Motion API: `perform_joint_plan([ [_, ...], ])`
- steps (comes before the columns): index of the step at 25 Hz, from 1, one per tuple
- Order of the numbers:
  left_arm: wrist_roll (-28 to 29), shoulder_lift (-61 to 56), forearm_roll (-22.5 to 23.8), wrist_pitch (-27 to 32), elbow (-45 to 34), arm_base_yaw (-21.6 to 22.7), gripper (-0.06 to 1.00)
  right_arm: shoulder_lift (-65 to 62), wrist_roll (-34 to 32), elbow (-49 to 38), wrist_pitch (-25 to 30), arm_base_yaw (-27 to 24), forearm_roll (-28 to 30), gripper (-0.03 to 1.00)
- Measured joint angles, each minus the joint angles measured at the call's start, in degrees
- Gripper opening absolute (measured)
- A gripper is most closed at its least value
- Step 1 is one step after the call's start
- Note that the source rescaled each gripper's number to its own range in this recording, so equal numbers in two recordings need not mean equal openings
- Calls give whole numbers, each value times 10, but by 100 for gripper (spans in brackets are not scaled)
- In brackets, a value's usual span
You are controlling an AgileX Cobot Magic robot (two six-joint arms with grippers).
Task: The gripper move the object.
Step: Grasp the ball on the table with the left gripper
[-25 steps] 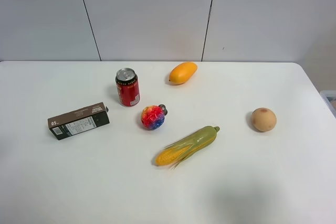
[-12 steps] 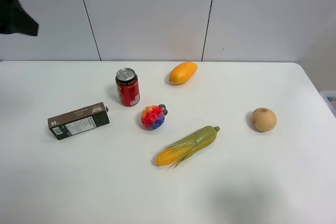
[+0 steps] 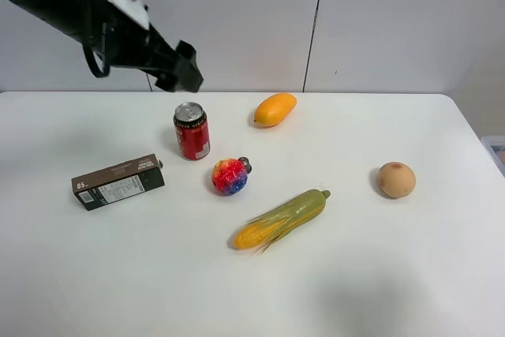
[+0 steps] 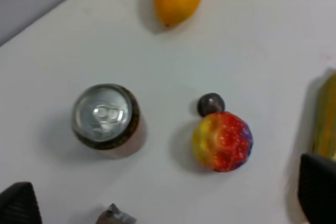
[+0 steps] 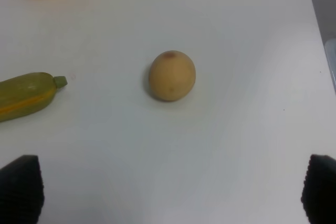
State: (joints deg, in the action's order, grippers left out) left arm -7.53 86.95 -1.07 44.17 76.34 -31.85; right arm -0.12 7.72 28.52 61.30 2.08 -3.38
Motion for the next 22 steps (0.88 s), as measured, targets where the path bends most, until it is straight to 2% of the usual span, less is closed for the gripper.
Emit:
perform_joint_plan([
  [5,-8,51,28,-6,0,-70,100,0,0,0,0,0,0,100],
  [9,-23,91,29,-21,0,-94,100,0,0,0,0,0,0,100],
  [22,-30,205,30,-67,1,-97,100,0,0,0,0,0,0,100],
])
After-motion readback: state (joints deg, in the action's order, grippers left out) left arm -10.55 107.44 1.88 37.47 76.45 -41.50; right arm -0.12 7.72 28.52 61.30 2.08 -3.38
